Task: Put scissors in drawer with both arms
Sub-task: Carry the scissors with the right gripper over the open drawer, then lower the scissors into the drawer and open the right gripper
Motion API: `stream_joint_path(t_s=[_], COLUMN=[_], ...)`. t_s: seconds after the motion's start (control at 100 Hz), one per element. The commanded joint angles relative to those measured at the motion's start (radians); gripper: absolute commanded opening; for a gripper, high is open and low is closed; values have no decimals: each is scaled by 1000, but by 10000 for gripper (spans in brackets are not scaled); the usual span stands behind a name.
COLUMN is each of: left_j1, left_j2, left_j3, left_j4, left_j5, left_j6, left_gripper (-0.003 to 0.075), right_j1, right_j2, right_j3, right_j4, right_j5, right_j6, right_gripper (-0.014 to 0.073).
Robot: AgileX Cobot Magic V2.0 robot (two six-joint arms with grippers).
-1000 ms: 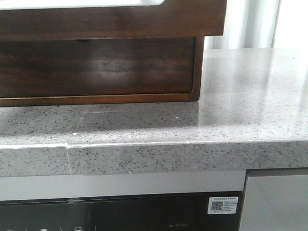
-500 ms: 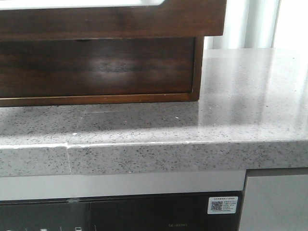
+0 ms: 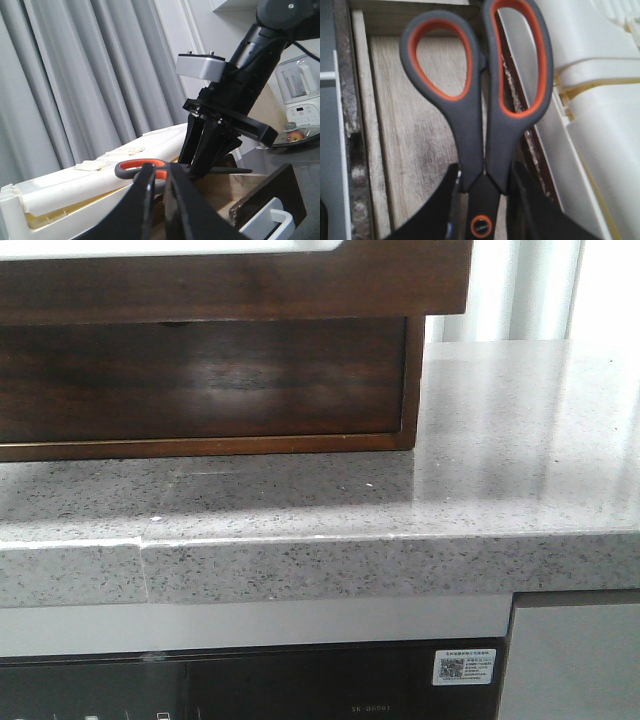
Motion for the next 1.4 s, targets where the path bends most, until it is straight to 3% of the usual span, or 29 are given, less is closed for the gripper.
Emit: stream_joint_path(t_s=[0.0, 0.48, 1.24, 1.31, 1.39], left_j1=[-5, -5, -5, -5, -5], left_j2=[10, 10, 10, 10, 10], left_j3=[-30, -30, -30, -30, -30], left_j4=[-11, -11, -11, -11, -11], left_j5=[-60, -43, -40, -42, -42], left_j6=[-6, -6, -6, -6, -6], left_gripper=[4, 4, 4, 4, 4], right_j1=[2, 6, 14, 14, 14], right_j2=[-24, 62, 125, 125, 125], right_j3=[-28, -28, -28, -28, -28], right_j4=[22, 24, 24, 24, 24], right_j5=[-75, -57, -10, -10, -10], right_j6=[-27, -97, -105, -105, -105], right_gripper=[-124, -124, -122, -91, 15])
